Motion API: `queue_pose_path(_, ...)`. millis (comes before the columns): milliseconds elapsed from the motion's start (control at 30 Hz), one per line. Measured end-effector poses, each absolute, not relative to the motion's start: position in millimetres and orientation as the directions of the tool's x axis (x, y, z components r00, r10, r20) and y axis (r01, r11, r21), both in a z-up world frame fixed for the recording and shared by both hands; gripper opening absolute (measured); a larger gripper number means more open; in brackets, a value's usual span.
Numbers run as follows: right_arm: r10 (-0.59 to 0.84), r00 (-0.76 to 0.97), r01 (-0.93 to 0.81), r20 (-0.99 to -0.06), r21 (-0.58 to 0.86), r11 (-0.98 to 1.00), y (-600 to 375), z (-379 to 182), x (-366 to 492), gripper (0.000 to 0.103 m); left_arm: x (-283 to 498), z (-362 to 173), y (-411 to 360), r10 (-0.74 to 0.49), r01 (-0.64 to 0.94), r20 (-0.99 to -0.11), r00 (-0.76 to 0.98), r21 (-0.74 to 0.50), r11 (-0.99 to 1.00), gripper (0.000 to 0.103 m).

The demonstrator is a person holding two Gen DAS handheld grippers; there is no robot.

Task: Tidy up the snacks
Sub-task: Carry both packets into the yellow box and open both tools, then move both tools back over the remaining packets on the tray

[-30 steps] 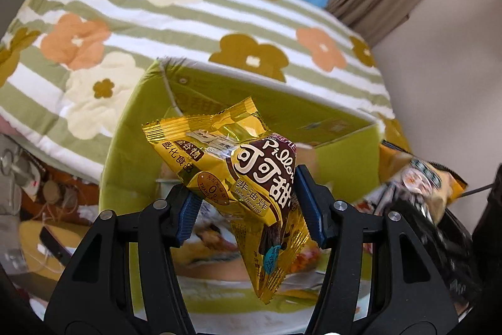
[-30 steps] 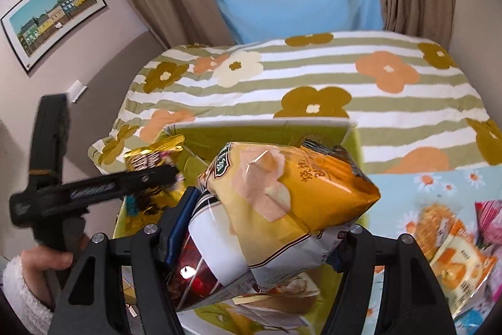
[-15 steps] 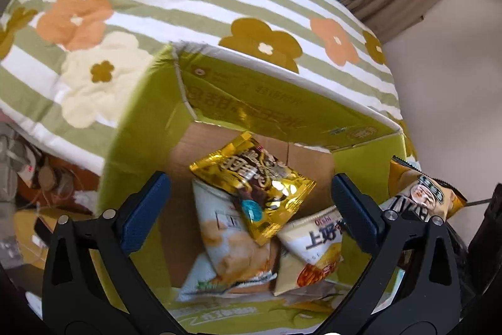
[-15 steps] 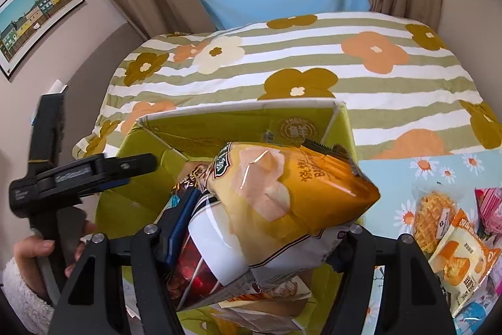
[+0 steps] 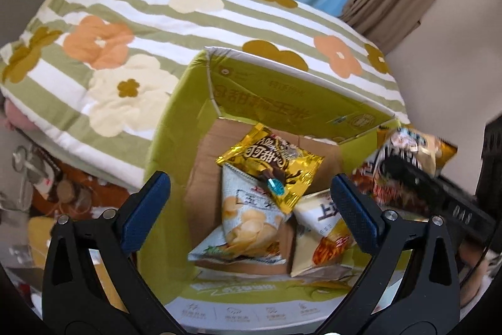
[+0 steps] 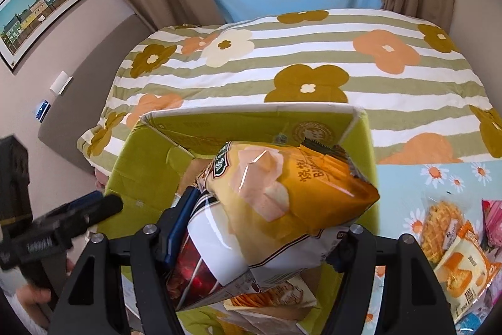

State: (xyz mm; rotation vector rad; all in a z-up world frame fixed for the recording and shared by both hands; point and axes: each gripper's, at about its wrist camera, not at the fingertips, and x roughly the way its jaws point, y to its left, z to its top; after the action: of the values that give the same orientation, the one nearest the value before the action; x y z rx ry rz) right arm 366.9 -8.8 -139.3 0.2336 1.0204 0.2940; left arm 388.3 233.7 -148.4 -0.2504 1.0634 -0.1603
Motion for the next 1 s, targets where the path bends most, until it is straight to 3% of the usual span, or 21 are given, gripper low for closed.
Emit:
queue_pose_path(100,0.357,0.484,-0.123,-0.799,0.343,0.931,-4,-144,374,0.073,381,-144,235,-0.247,0.019,-0.834,0.493,-0.274,0.962,0.101)
queue_pose_path(200,0.357,0.507,-0.103,-0.784,0.356,0.929,-4,-151,377,0.095,374,-141,238,-0.243,0.015,-0.829,0.503,-0.273,0.962,0.101)
queue_pose_path(667,0.326,0.490,-0.102,-0.808,0.319,0.942,-17,-137,326,0.096,342,-133,237,-0.245,0.035,-0.815,0.525,-0.266,0.963,0.101)
queue_pose_path(1000,0.238,0.600,-0.029,-0.764,0.276,0.961,-44,-106,279,0.096,331,-102,190,-0.208,0.183,-0.775,0.596,-0.121,0.976,0.101)
